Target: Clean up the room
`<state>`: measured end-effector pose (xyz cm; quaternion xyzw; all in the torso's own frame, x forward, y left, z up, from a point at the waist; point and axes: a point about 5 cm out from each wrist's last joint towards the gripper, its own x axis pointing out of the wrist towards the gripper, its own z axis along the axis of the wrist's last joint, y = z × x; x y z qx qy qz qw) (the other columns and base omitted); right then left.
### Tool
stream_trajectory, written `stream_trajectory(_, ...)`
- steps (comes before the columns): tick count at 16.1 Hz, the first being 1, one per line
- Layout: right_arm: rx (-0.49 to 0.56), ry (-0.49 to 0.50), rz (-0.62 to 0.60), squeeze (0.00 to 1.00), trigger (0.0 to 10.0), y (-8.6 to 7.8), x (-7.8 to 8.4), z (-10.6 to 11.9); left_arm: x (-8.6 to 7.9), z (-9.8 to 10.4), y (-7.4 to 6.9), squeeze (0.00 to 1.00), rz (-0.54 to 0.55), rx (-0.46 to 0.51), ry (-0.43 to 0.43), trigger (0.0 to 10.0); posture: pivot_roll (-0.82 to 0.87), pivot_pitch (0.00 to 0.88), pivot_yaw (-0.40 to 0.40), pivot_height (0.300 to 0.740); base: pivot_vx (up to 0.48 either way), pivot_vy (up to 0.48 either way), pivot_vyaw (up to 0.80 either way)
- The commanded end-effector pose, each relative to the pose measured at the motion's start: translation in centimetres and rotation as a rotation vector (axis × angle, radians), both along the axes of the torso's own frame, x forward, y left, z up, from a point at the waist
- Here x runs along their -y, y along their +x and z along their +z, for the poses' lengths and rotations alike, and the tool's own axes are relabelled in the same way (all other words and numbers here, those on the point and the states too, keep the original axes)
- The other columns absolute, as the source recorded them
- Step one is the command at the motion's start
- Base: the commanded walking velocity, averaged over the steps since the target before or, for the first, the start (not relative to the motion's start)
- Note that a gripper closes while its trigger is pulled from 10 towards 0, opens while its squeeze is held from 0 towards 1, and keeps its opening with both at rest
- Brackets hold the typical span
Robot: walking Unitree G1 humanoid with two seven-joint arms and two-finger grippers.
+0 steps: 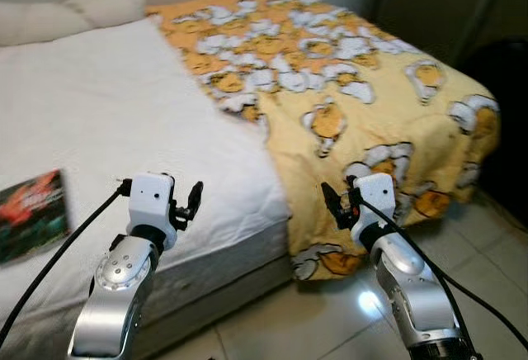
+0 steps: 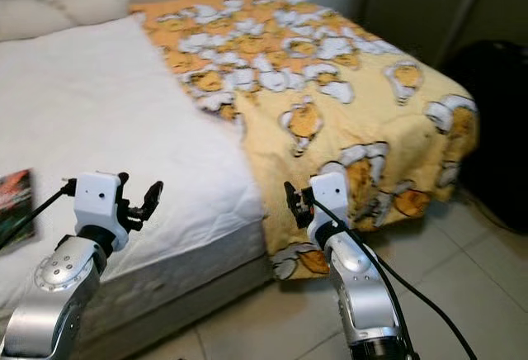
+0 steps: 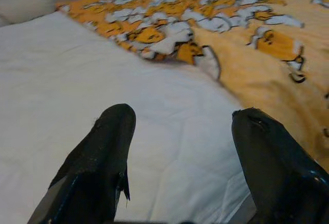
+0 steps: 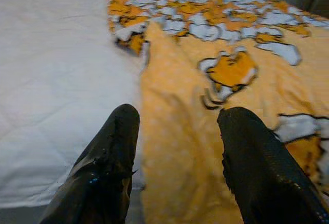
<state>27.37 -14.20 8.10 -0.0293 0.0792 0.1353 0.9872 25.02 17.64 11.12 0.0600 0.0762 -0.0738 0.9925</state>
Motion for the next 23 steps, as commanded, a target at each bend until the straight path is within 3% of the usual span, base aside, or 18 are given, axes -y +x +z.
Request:
stream_trajectory(1, 0.002, -0.011, -0.024, 0.0, 10.0, 0.3, 0.5, 0.0, 0.2, 0.0, 0.2, 0.0, -0.015, 0.002, 0.004, 10.0, 0.01, 0.0, 0.03, 0.74, 0.386, 0.0, 0.0)
stream_trajectory(7, 0.012, -0.073, -0.004, 0.0, 10.0, 0.4, 0.5, 0.0, 0.3, 0.0, 0.3, 0.0, -0.018, 0.002, 0.0, 10.0, 0.01, 0.0, 0.025, 0.74, 0.391, 0.0, 0.13)
stream_trajectory(13, -0.003, -0.06, -0.04, 0.0, 10.0, 0.5, 1.2, -0.1, 0.4, -0.1, 0.3, 0.0, -0.023, -0.003, -0.013, 10.0, 0.0, 0.0, 0.029, 0.74, 0.393, 0.0, 0.13)
stream_trajectory(16, -0.073, -0.129, 0.056, 0.0, 10.0, 0.2, 0.5, -1.1, 0.6, -0.3, 0.1, 0.0, -0.044, -0.017, -0.038, 10.0, -0.01, 0.001, 0.038, 0.74, 0.127, 0.0, 0.0)
stream_trajectory(17, -0.142, -0.128, 0.108, 0.87, 10.0, 0.0, 0.1, -1.9, 0.8, -0.5, -0.1, 0.0, -0.086, -0.035, -0.029, 10.0, 0.0, 0.006, 0.035, 0.74, 0.0, 0.0, 0.0)
stream_trajectory(18, -0.172, -0.13, 0.12, 1.0, 10.0, 0.0, -0.1, -2.2, 1.0, -0.5, -0.2, 0.0, -0.118, -0.038, -0.03, 10.0, 0.0, 0.009, 0.033, 0.74, 0.0, 0.0, 0.0)
stream_trajectory(21, -0.22, -0.176, 0.163, 1.0, 10.0, 0.7, -0.9, -3.0, 1.7, -0.7, -1.1, 0.0, -0.282, -0.097, -0.013, 10.0, 0.01, 0.022, 0.022, 0.74, 0.0, 0.0, 0.0)
stream_trajectory(23, -0.299, -0.267, 0.178, 1.0, 10.0, 1.7, -1.8, -4.0, 1.9, -1.2, -1.6, 0.0, -0.364, -0.149, 0.021, 10.0, 0.02, 0.025, 0.018, 0.74, 0.0, 0.0, 0.0)
